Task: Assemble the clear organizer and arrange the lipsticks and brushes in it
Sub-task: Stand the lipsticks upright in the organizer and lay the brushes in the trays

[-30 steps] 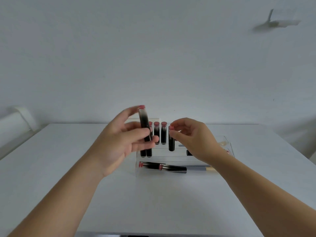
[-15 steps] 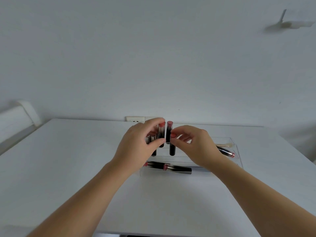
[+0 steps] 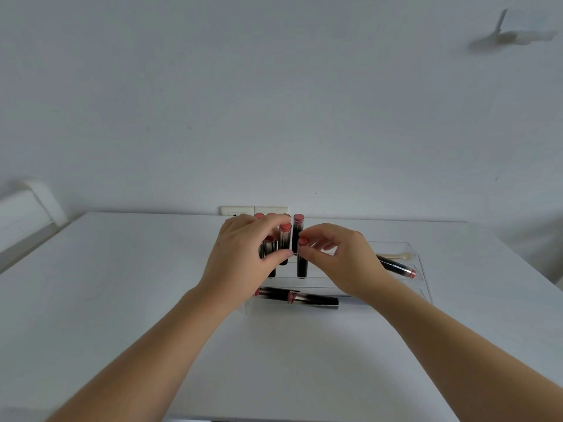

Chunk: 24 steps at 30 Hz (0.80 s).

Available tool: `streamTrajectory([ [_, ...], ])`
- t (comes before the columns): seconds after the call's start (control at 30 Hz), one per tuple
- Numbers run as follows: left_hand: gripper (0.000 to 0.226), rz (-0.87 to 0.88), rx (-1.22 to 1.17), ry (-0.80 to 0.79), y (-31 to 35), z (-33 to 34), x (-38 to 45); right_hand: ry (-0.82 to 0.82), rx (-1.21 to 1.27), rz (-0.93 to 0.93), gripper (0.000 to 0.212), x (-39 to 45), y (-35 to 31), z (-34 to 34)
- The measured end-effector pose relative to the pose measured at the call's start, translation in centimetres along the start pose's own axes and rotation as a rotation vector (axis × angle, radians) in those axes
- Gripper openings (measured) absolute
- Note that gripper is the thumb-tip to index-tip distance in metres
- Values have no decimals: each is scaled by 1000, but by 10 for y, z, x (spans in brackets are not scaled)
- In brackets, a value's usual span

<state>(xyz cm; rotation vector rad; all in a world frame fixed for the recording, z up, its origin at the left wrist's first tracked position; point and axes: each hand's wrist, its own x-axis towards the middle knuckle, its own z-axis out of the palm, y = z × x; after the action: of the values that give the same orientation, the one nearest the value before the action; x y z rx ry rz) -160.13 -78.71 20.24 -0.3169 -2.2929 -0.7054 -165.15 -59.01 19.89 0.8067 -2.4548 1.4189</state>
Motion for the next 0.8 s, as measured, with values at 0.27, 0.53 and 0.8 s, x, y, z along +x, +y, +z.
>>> streamTrajectory([
  [0.27, 57, 26, 64, 12, -3, 5, 1, 8, 7, -1, 11, 0, 2, 1],
  [0.53, 54, 80, 80, 66, -5, 9, 4, -6, 11, 4, 12, 1, 1, 1],
  [0.8, 40, 111, 135, 29, -9, 8, 6, 14, 14, -15, 18, 0, -1, 0],
])
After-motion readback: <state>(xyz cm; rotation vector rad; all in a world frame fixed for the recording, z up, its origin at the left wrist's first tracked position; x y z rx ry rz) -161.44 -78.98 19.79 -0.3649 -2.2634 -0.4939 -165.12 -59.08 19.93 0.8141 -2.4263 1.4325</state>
